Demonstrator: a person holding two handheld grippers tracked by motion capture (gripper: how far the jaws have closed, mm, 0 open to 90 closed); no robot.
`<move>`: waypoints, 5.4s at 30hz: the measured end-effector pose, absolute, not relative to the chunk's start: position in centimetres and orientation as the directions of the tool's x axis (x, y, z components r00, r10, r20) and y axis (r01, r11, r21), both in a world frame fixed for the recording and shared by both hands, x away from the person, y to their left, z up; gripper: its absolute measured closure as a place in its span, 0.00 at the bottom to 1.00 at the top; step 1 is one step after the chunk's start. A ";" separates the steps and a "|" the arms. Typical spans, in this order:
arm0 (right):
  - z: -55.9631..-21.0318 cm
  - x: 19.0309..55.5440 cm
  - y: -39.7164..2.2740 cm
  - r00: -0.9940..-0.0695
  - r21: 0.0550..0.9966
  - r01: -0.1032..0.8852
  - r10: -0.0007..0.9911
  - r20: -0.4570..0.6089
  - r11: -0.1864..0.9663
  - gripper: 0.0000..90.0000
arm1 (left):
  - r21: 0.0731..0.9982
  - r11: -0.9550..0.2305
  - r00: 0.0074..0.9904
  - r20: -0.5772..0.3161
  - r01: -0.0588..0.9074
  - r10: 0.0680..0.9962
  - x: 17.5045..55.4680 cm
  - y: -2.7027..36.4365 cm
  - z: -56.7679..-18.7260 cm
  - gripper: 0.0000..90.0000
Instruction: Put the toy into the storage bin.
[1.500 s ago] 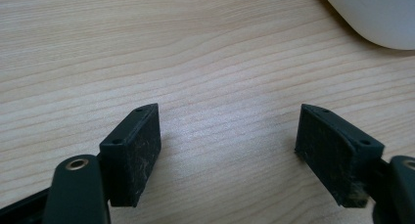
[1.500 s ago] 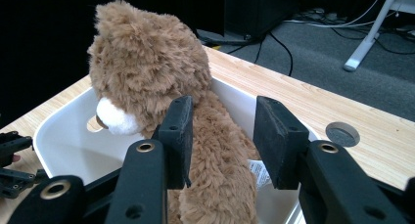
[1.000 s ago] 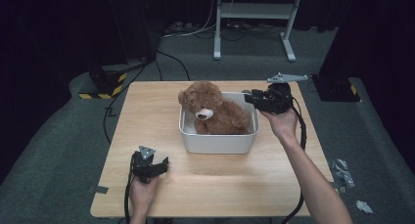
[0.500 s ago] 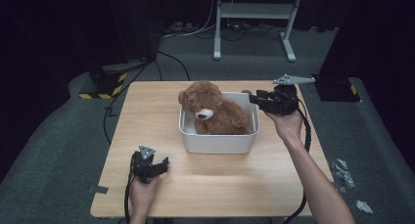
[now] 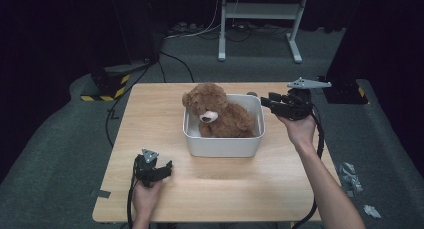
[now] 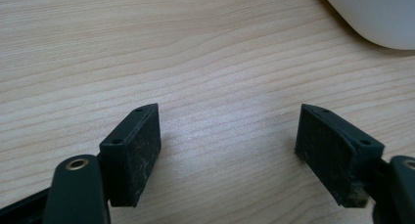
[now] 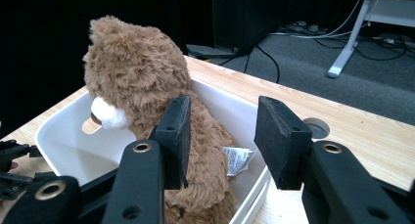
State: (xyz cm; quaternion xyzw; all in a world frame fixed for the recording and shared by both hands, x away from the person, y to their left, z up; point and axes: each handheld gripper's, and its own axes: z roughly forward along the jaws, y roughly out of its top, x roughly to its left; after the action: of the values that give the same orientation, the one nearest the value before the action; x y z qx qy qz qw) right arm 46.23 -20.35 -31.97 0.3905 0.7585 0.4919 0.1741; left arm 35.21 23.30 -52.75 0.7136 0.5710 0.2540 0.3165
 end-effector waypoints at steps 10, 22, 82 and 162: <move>-32.0 46.0 -20.8 -0.628 0.885 0.420 0.768 0.125 0.199 0.62 | 0.742 -0.148 0.220 0.001 0.654 0.976 35.2 23.3 -52.8 0.28; -32.2 45.7 -21.5 -0.617 0.886 0.421 0.777 0.124 0.194 0.62 | 0.742 -0.148 0.219 0.001 0.654 0.976 35.2 23.3 -52.8 0.28; -32.9 42.6 -26.6 -0.566 0.908 0.402 0.812 0.141 0.123 0.62 | 0.742 -0.148 0.219 0.001 0.654 0.976 35.2 23.3 -52.8 0.28; -38.0 40.2 -30.4 -0.490 0.892 0.452 0.836 0.246 0.002 0.61 | 0.742 -0.147 0.219 0.000 0.654 0.976 35.2 23.3 -52.8 0.28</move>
State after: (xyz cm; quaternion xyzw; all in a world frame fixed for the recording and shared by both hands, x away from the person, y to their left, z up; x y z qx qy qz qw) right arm 40.23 -30.39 -38.00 0.4709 0.6840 0.5264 0.1823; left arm 35.21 23.30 -52.76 0.7135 0.5710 0.2540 0.3170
